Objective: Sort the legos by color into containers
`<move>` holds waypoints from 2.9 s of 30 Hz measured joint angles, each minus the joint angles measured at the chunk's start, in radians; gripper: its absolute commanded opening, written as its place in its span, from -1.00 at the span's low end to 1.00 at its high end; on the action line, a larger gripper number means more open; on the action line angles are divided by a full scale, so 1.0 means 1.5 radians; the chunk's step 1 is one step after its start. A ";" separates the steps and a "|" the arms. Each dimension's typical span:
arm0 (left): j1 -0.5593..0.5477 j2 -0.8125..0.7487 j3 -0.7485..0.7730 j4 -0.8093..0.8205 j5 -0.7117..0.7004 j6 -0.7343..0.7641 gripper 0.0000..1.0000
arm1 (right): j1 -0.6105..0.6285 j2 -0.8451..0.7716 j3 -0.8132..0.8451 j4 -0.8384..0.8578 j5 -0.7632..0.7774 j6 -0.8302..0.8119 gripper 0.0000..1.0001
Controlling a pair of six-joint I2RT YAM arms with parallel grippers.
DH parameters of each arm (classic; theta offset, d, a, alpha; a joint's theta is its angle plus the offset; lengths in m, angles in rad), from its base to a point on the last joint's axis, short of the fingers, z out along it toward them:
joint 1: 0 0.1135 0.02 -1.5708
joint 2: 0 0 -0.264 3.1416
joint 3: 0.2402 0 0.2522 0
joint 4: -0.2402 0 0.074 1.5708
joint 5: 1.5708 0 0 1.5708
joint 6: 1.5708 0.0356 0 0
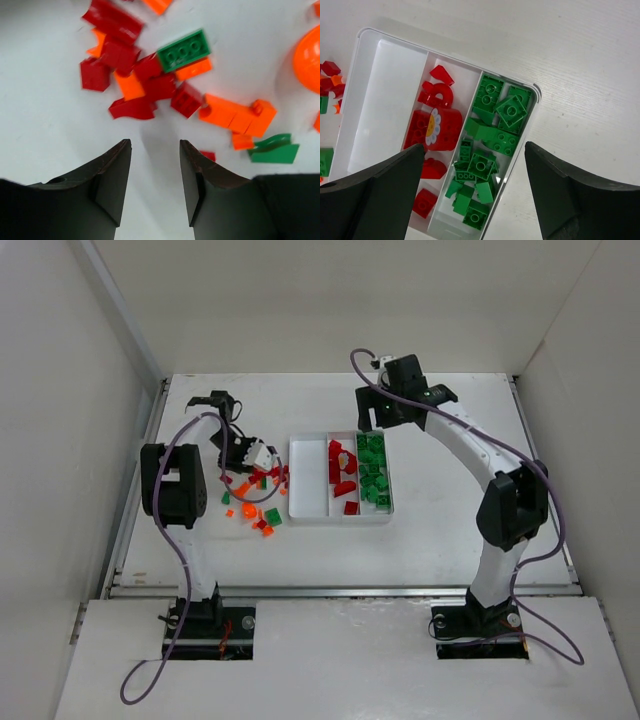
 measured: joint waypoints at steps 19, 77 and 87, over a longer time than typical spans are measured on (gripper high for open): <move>0.058 -0.024 -0.072 0.011 -0.107 0.007 0.11 | 0.000 0.035 0.018 0.006 -0.013 -0.005 0.73; -0.324 0.008 -0.007 0.363 0.168 -0.526 -0.11 | -0.108 -0.182 -0.217 0.060 0.053 0.048 0.75; -0.287 -0.013 -0.014 0.338 0.196 -0.550 -0.11 | -0.105 -0.182 -0.217 0.061 0.055 0.041 0.75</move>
